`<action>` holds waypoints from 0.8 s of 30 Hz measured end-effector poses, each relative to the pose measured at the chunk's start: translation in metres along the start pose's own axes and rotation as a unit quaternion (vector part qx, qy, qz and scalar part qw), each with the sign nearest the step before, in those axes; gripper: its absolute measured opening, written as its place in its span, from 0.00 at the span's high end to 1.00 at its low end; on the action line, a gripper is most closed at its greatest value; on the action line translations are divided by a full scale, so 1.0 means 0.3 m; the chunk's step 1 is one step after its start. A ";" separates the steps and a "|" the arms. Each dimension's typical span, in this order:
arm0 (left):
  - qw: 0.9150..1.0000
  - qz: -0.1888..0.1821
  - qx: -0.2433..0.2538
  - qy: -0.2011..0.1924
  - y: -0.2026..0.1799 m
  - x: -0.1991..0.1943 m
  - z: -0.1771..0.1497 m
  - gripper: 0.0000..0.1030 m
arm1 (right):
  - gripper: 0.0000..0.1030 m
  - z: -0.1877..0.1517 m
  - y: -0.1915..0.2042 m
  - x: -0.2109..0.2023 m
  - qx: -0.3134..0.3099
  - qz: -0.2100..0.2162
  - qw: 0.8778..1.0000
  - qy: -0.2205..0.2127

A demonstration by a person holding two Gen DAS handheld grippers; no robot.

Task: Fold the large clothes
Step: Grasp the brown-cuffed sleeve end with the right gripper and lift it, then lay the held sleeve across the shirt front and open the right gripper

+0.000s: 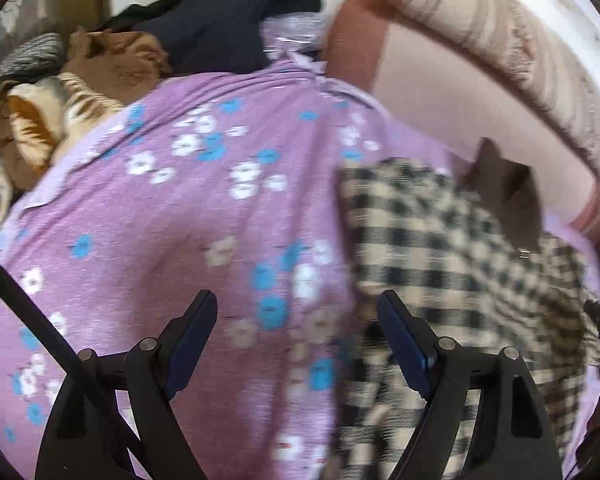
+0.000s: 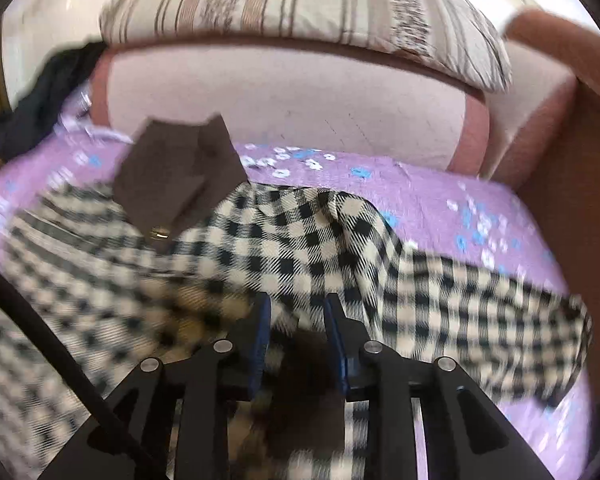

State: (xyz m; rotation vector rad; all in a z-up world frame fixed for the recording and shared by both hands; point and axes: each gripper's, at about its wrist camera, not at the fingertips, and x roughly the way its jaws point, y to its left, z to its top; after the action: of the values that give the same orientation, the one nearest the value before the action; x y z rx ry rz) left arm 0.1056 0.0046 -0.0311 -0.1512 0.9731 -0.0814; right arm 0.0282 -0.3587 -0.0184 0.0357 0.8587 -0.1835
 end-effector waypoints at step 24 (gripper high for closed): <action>0.996 0.044 0.070 0.043 -0.112 0.106 -0.073 0.11 | 0.90 -0.061 -0.061 0.141 0.075 0.067 0.989 0.109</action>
State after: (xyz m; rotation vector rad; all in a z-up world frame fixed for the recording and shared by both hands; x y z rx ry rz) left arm 0.1053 -0.0348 -0.0637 0.0246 1.0550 -0.0762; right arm 0.0383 -0.3808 -0.0617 0.2572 1.0562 -0.1190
